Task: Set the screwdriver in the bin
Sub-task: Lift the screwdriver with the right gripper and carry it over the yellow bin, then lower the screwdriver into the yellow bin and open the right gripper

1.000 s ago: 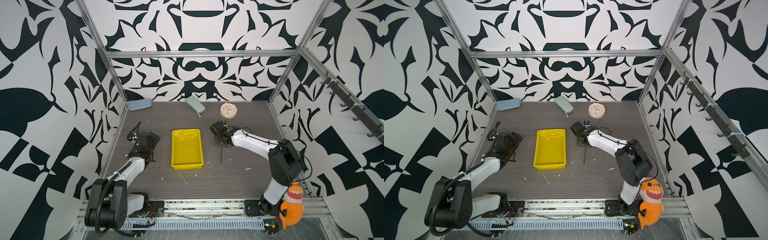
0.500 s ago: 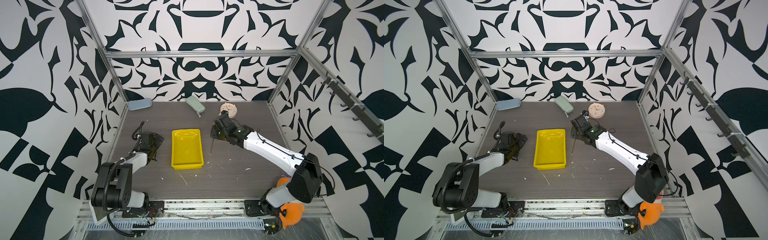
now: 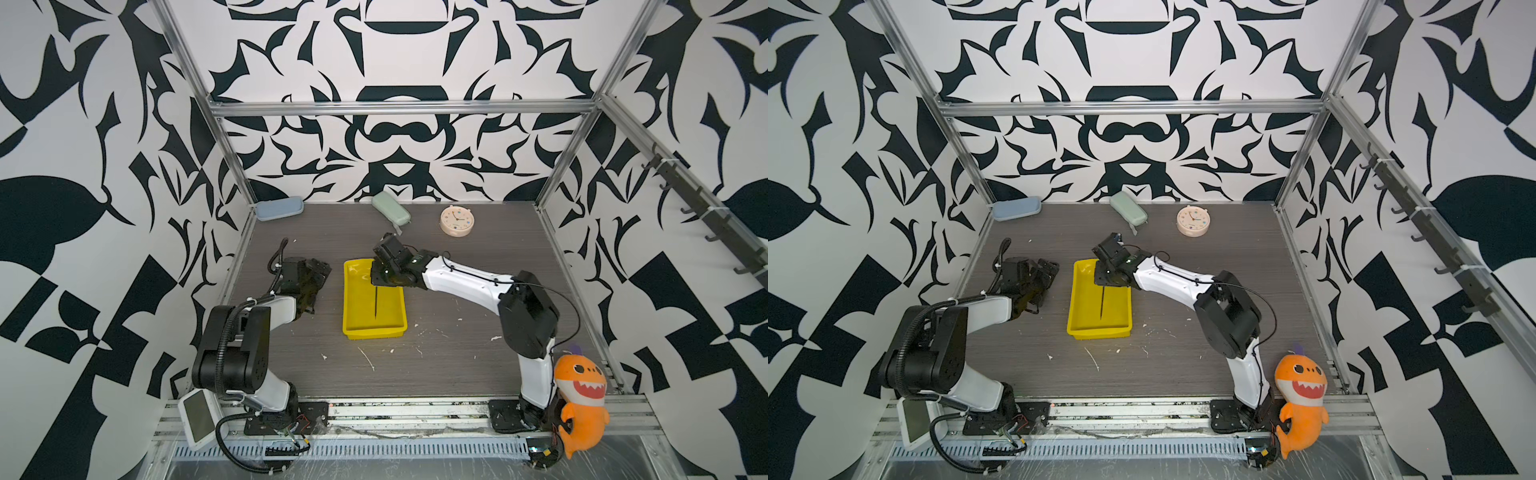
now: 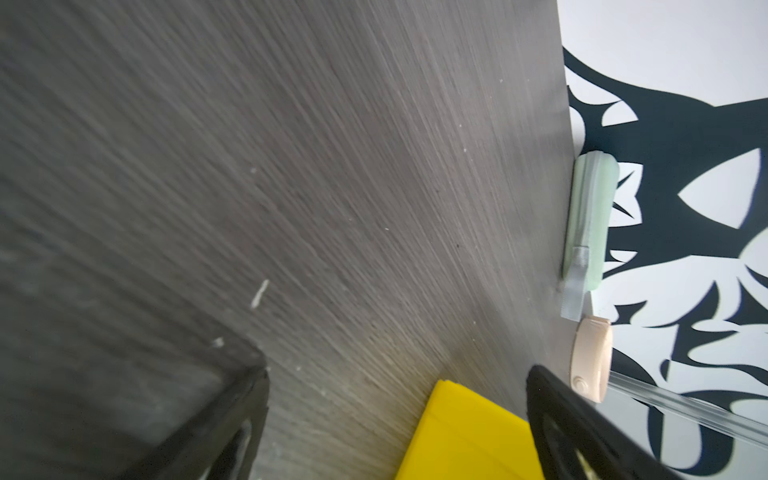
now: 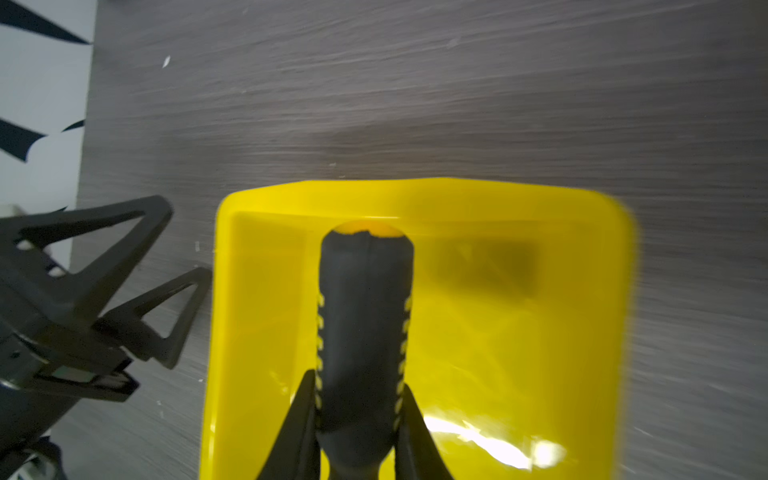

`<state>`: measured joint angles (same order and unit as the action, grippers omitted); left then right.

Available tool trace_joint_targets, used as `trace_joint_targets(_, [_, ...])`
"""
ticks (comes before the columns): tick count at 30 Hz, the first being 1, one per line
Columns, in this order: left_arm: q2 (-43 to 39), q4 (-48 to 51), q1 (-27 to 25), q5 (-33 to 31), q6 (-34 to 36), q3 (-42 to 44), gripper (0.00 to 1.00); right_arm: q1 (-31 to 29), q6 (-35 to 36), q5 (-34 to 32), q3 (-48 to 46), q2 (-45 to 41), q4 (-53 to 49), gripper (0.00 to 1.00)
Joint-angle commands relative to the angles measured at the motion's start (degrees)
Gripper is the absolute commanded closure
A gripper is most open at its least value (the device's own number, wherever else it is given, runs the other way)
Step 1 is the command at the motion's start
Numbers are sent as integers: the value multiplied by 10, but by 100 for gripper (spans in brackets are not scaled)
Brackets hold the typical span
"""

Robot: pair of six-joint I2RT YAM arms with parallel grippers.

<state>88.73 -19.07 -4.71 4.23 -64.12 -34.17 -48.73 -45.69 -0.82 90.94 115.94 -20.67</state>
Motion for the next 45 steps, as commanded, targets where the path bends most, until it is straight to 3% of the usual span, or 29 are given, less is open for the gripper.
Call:
trace_joint_targets(1, [10,3,3,10,-14,-2,1,0,-20,28,27,1,9,100])
trace_joint_targets(12, [-8,21,9,-3,-5,1,1,0,-34,40,41,48,19,100])
trace_joint_targets(17, [-15,16,9,-2,-5,3,1,11,-29,13,66,67,-16,100])
trace_joint_targets(26, [-14,13,9,-2,-7,3,1,56,-22,-17,18,22,-47,100])
trace_joint_targets(37, [-13,13,9,-4,-6,2,1,31,-33,28,111,98,-54,100])
trace_joint_targets(45, [-4,4,9,-2,-7,2,1,26,-35,35,123,109,-54,98])
